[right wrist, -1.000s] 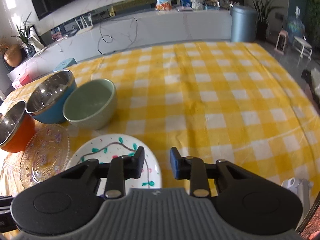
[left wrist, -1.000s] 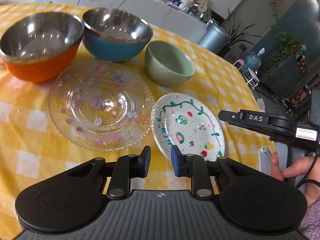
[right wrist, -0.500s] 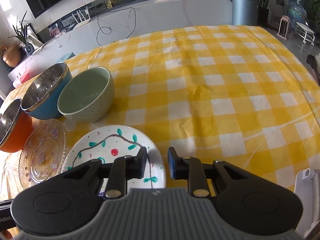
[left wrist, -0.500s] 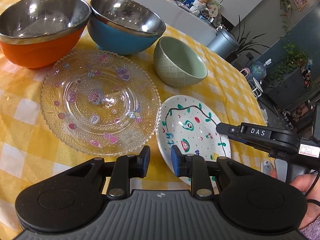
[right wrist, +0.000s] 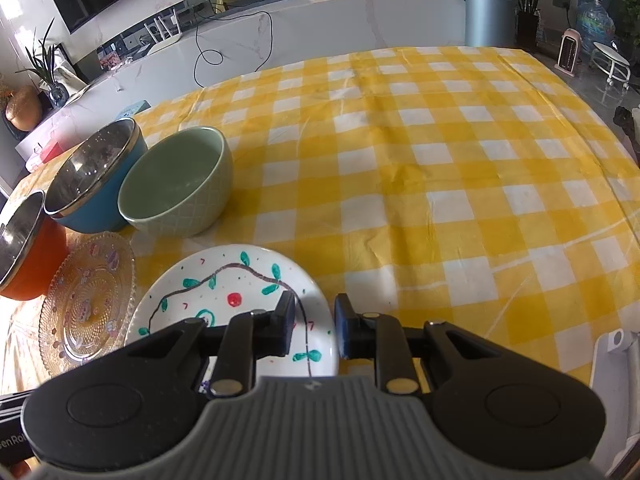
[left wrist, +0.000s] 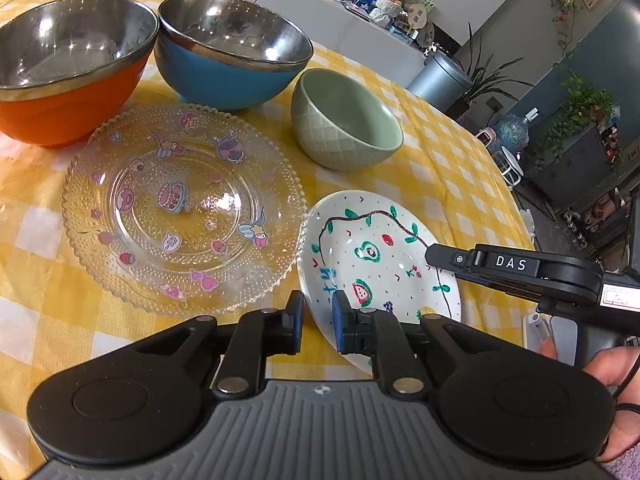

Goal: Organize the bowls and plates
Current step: 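Close the left tool on the 'Fruity' plate rim and lift it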

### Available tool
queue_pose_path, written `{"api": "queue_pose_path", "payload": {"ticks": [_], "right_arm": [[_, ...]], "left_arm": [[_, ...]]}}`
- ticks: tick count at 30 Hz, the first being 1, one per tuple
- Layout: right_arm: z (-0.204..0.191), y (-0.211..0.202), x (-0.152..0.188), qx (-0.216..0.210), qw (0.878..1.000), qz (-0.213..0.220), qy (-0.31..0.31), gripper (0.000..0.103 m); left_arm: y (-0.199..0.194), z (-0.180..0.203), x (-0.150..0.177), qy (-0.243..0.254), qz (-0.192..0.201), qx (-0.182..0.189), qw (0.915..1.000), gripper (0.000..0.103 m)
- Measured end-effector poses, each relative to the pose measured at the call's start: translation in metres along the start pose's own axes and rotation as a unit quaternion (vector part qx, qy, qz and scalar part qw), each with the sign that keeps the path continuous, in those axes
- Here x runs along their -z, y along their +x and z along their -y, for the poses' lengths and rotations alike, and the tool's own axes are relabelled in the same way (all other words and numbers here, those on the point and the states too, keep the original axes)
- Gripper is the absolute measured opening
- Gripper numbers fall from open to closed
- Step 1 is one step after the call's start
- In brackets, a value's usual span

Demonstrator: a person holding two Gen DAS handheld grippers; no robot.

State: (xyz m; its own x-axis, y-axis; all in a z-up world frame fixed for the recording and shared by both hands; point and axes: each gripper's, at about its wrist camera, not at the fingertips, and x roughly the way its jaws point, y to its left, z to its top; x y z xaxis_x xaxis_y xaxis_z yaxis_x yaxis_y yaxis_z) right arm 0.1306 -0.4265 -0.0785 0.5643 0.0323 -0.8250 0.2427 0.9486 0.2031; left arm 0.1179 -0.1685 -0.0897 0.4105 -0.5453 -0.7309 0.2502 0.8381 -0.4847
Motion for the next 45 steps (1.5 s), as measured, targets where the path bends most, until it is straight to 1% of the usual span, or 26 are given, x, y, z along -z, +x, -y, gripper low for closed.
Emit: {"api": "queue_pose_path", "payload": {"ticks": [4,11,14,15,18,20,21,22,23,27,29,30,31,36,37,39,40,41,43,44,45], "right_arm": [[0.004,-0.009,0.006,-0.006,1.0,-0.007,0.011,0.015],[0.006,-0.022,0.028,-0.032,0.998,-0.036,0.046,0.015],[0.003,-0.024,0.035,-0.046,0.997,-0.05,0.047,0.015],[0.002,-0.024,0.036,-0.048,0.996,-0.056,0.045,0.016],[-0.002,-0.027,0.041,-0.052,0.996,-0.061,0.034,0.016],[0.0,-0.028,0.042,-0.058,0.996,-0.064,0.033,0.016],[0.003,-0.028,0.042,-0.066,0.995,-0.068,0.035,0.017],[0.006,-0.028,0.042,-0.074,0.994,-0.071,0.041,0.017],[0.01,-0.027,0.041,-0.083,0.992,-0.076,0.049,0.017],[0.028,-0.024,0.04,-0.118,0.986,-0.09,0.072,0.017],[0.034,-0.024,0.04,-0.13,0.983,-0.095,0.085,0.018],[0.037,-0.024,0.04,-0.134,0.982,-0.098,0.091,0.02],[0.039,-0.024,0.04,-0.139,0.981,-0.099,0.095,0.023],[0.039,-0.024,0.04,-0.147,0.979,-0.1,0.097,0.025],[0.04,-0.024,0.04,-0.148,0.979,-0.1,0.099,0.024],[0.04,-0.024,0.04,-0.147,0.979,-0.101,0.1,0.018],[0.041,-0.024,0.04,-0.148,0.979,-0.103,0.1,0.017],[0.041,-0.024,0.041,-0.15,0.978,-0.104,0.099,0.017],[0.039,-0.023,0.041,-0.156,0.977,-0.106,0.097,0.017],[0.038,-0.023,0.041,-0.154,0.978,-0.105,0.094,0.017],[0.038,-0.023,0.041,-0.153,0.978,-0.105,0.095,0.014]], "left_arm": [[-0.008,0.0,0.001,0.006,-0.002,0.004,1.0,0.016],[-0.022,-0.009,0.007,0.017,-0.029,-0.001,0.9994,0.016],[-0.024,-0.017,0.01,0.014,-0.042,-0.005,0.999,0.015],[-0.026,-0.021,0.011,0.012,-0.044,-0.003,0.999,0.012],[-0.029,-0.024,0.01,0.011,-0.052,0.002,0.9986,0.011],[-0.03,-0.025,0.01,0.008,-0.052,0.0,0.9986,0.013],[-0.03,-0.025,0.009,0.006,-0.051,-0.004,0.9987,0.019],[-0.03,-0.025,0.009,0.007,-0.051,-0.006,0.9986,0.028],[-0.029,-0.026,0.009,0.007,-0.053,-0.009,0.9986,0.03],[-0.03,-0.032,0.01,0.002,-0.055,-0.004,0.9985,0.032],[-0.029,-0.032,0.009,-0.001,-0.055,-0.001,0.9985,0.036],[-0.028,-0.033,0.009,-0.004,-0.054,0.002,0.9985,0.037],[-0.028,-0.033,0.009,-0.006,-0.054,0.004,0.9985,0.037],[-0.024,-0.033,0.01,-0.012,-0.046,0.011,0.9988,0.036],[-0.024,-0.033,0.01,-0.015,-0.043,0.011,0.9989,0.036],[-0.024,-0.033,0.01,-0.015,-0.04,0.011,0.999,0.036],[-0.022,-0.031,0.01,-0.011,-0.04,0.011,0.9991,0.035],[-0.022,-0.03,0.01,-0.004,-0.039,0.011,0.9992,0.033],[-0.02,-0.026,0.011,0.007,-0.036,0.01,0.9993,0.025],[-0.019,-0.025,0.011,0.01,-0.036,0.009,0.9993,0.023],[-0.02,-0.024,0.011,0.012,-0.034,0.004,0.9993,0.019]]}}
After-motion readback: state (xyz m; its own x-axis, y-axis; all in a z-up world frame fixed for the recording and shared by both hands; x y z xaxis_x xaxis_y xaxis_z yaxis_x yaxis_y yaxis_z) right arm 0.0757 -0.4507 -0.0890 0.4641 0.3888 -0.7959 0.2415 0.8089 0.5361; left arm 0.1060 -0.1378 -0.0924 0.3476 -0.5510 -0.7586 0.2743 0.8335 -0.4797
